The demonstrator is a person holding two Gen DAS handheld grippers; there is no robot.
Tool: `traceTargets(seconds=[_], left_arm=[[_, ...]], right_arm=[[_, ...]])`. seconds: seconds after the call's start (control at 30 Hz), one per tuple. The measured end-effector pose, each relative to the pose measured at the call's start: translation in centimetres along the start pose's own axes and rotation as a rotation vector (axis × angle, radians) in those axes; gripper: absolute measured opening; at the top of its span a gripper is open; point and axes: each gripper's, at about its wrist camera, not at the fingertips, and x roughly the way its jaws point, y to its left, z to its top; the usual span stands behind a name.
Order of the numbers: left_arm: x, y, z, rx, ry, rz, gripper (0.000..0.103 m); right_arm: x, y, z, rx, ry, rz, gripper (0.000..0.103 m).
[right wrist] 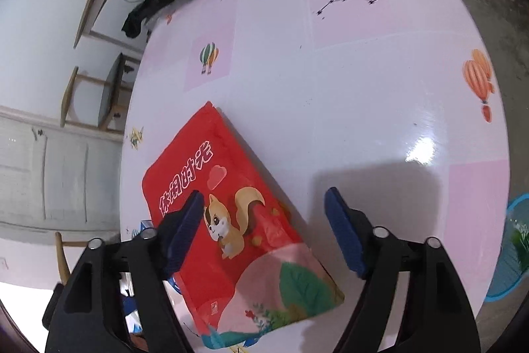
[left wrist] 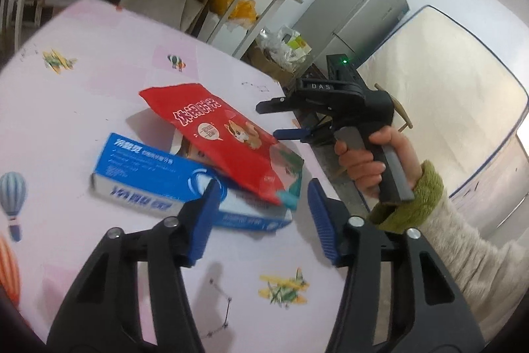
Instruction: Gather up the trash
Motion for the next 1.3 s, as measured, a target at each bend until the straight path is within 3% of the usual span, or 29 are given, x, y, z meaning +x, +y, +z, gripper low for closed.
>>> traceTargets(seconds=[0.23,0.43,0.57,1.03,1.3], left_arm=[[3.0,1.7,1.1,-0.103,0.071,-0.020,0.043],[3.8,2.3,1.5,-0.135,0.082,-0.019,0.039],[4.5,2.3,1.7,-0.138,0.089,-0.022,0.037],[1.5,2.6,0.4,-0.143,0.051,-0.026,0.033],[-1.8,4.8,-0.3,-0.157,-0.027,0.144,0.033]], right_arm=[[1.0,-0.4,0.1,-0.006,0.048,0.059,0.049],[0.6,-0.4,-1.0,-0.016,0.060,0.109,0.027],[-0.3,-0.2,-1.5,-0.032,0.059,0.135,0.019],[-2.9,2.2,-5.7,-0.108,0.033,0.168,0.015],[-2.4,2.8,-7.9,-0.121,0.036,0.153,0.013]])
